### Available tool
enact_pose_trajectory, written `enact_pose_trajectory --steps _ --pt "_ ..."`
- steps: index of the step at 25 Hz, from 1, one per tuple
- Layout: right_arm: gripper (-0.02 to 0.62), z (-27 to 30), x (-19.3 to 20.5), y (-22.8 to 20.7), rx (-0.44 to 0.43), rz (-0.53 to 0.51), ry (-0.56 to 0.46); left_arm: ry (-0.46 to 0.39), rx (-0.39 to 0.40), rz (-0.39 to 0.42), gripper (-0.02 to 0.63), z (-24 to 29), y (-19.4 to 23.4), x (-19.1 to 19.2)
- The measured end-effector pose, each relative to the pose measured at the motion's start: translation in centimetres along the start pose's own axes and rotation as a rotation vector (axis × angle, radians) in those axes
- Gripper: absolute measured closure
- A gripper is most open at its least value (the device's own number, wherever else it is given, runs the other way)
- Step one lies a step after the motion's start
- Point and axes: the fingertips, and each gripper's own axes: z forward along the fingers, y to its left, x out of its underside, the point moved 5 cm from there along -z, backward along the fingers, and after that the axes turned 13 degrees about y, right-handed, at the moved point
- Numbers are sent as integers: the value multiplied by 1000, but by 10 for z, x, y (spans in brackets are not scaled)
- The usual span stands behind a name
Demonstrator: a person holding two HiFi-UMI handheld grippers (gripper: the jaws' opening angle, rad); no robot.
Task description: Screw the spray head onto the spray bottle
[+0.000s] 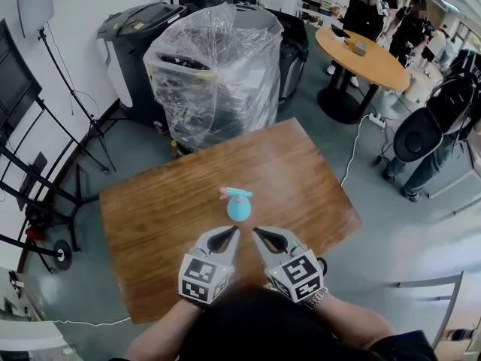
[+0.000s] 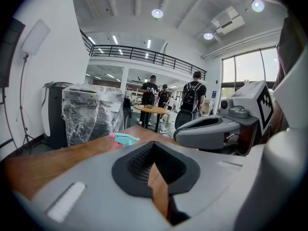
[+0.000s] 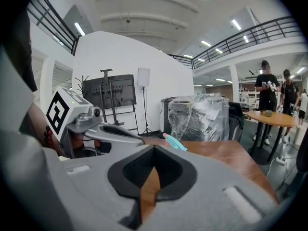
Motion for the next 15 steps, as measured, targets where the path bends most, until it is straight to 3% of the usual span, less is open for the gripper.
enact_pose_trajectory --steps 15 --pt "603 -2 2 -4 -10 -5 8 -7 -15 -10 591 4 -3 -1"
